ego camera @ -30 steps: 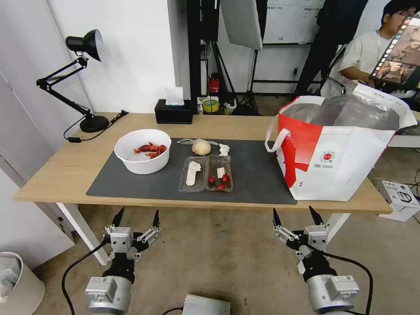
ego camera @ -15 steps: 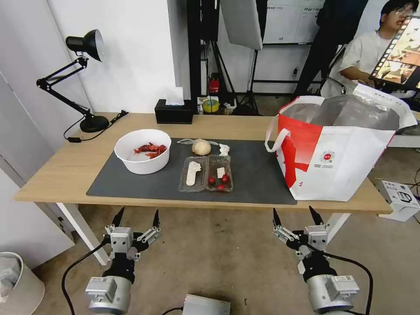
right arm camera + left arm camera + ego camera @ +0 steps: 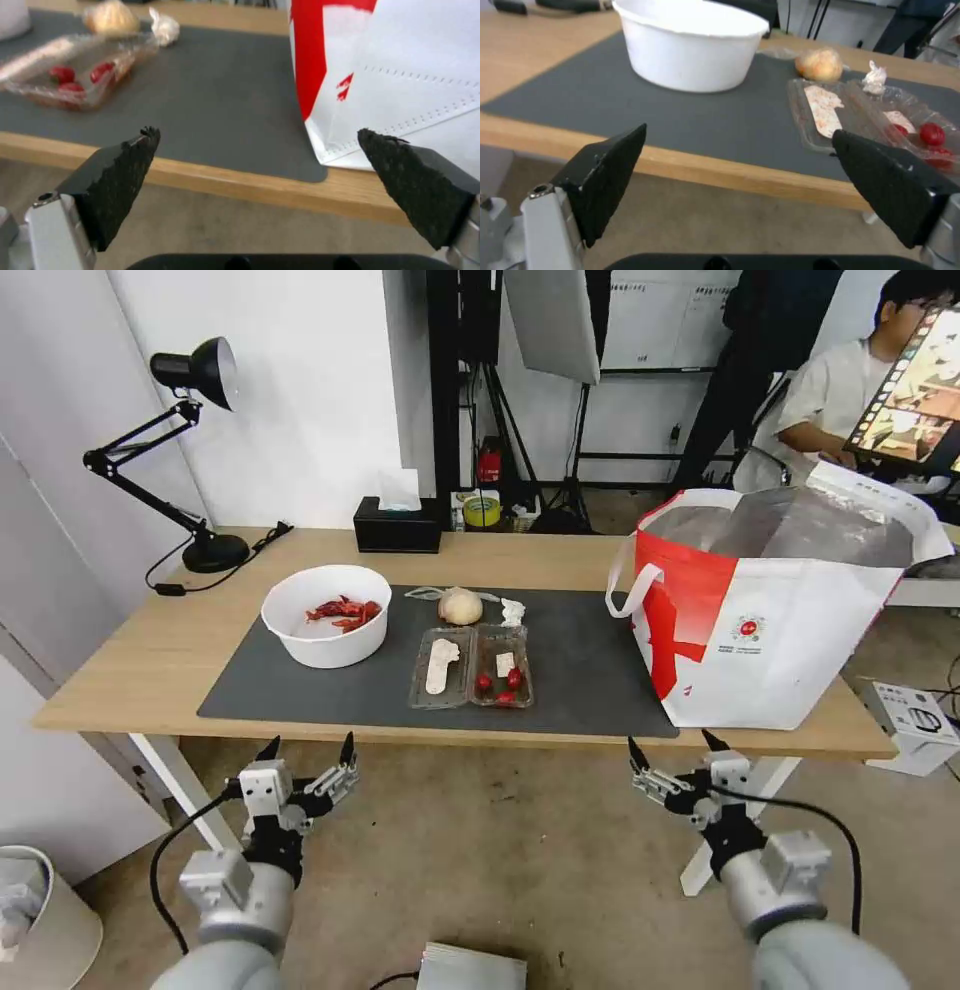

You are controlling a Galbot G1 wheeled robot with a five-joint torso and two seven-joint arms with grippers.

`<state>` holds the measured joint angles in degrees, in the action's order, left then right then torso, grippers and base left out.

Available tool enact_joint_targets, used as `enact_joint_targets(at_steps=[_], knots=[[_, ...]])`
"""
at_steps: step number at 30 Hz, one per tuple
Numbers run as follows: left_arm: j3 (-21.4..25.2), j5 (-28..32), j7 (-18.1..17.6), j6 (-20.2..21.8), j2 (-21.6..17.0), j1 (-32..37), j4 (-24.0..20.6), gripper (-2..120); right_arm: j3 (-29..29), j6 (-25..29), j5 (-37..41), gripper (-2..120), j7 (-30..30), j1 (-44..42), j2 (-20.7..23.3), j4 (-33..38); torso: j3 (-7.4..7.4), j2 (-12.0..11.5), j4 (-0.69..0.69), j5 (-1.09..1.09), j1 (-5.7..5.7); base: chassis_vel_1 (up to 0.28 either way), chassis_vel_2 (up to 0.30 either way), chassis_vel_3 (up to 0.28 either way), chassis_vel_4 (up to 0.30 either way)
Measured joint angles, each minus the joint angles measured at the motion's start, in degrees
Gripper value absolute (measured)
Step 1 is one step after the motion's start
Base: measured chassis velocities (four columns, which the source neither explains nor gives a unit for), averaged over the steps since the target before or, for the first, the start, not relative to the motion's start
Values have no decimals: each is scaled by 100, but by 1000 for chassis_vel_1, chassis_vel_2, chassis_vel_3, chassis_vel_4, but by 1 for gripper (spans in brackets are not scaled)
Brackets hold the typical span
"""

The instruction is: Pick up the trash from the table and place it into the takeout bag.

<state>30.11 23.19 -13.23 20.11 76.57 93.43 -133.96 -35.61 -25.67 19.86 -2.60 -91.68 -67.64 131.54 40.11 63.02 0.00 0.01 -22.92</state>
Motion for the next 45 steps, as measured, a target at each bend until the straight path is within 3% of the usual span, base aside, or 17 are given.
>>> enact_joint_targets(at_steps=[2,5,13,36,42,43,45], knots=[[-13,194,-104,168,-79,-82,-20,100,-35,-220,169,100,-24,94,156,-2,0,0,0,-1,0,0,0,0,0],[-55,877,-490,763,-356,-370,-85,100,-140,-541,609,100,-38,417,611,0,0,0,2,-2,0,0,0,0,0],[-71,1833,-908,1465,-787,-704,-295,100,-169,-450,652,100,-27,434,695,62,0,0,0,1,-1,0,0,0,0],[-305,2365,-953,1044,-749,-947,-98,100,-127,-187,635,100,65,481,754,34,0,0,1,-1,0,0,0,0,0],[-374,2833,-1069,1006,-750,-1022,-71,100,-134,-163,637,100,65,495,764,11,0,0,1,-1,0,0,0,0,0],[-458,3307,-1227,972,-750,-1113,-56,100,-137,-146,636,100,65,495,760,4,-1,0,1,-1,0,0,0,0,0],[-510,3619,-1358,952,-749,-1171,-56,100,-138,-138,636,100,64,494,751,0,-1,0,1,-1,0,0,0,0,0]])
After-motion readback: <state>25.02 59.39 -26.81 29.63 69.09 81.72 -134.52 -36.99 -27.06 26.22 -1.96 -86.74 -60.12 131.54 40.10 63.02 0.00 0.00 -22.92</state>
